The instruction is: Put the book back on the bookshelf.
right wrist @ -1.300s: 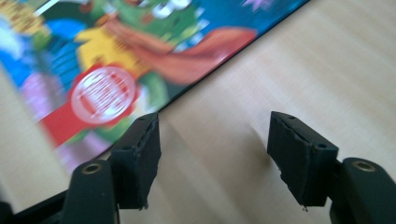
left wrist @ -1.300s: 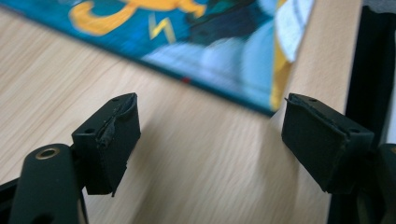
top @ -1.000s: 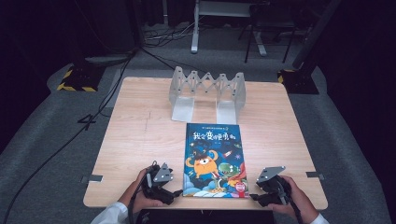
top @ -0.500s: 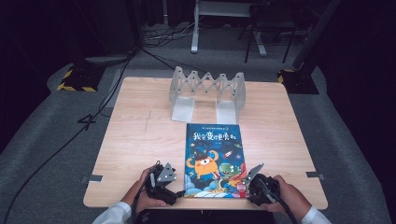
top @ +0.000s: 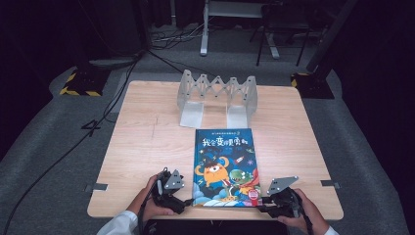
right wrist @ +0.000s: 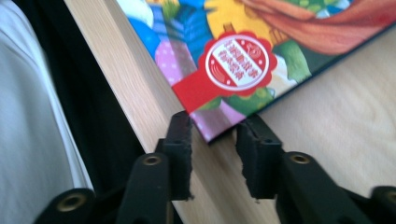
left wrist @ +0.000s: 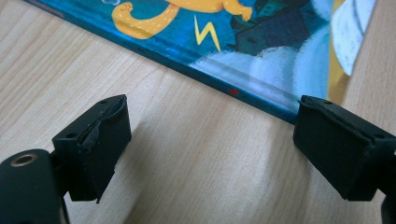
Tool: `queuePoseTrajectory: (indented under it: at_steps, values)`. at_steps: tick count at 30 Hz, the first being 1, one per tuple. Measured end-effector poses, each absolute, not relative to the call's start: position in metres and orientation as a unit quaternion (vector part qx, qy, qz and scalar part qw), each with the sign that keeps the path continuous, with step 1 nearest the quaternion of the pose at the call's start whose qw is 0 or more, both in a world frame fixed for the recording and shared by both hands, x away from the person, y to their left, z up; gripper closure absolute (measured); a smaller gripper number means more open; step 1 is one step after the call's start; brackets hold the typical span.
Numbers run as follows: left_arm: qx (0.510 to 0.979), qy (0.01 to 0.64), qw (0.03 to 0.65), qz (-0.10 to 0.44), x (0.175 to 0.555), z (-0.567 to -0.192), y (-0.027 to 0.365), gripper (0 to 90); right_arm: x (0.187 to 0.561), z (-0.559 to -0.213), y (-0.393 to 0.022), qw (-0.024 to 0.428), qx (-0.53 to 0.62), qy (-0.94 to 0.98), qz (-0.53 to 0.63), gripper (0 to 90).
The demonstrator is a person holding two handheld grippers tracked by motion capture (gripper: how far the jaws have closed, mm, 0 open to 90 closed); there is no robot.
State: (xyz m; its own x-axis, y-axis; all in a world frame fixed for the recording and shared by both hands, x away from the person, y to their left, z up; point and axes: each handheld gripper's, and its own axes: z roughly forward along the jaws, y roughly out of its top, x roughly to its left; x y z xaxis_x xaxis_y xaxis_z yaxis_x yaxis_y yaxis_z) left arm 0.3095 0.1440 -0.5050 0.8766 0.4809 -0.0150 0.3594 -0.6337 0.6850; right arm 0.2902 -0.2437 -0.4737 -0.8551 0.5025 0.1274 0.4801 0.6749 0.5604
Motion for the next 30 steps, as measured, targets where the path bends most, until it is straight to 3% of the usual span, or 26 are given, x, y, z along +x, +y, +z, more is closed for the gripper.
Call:
queuePoseTrajectory:
  at_steps: [4, 8, 26, 30]
  values:
    - [0.899, 0.235, 0.359, 0.084, 0.31, -0.505, 0.144, 11.7, 0.3, -0.469, -0.247, -0.013, 0.264, 0.899, 0.349, 44.3]
    - [0.899, 0.235, 0.359, 0.084, 0.31, -0.505, 0.144, 11.7, 0.313, -0.463, -0.251, -0.044, 0.273, 0.879, 0.389, 37.4]
    - [0.901, 0.231, 0.359, 0.083, 0.311, -0.505, 0.144, 11.7, 0.376, -0.465, -0.229, -0.08, 0.279, 0.853, 0.434, 30.1]
    - [0.901, 0.229, 0.36, 0.083, 0.312, -0.505, 0.144, 11.7, 0.385, -0.47, -0.222, -0.09, 0.267, 0.853, 0.439, 31.8]
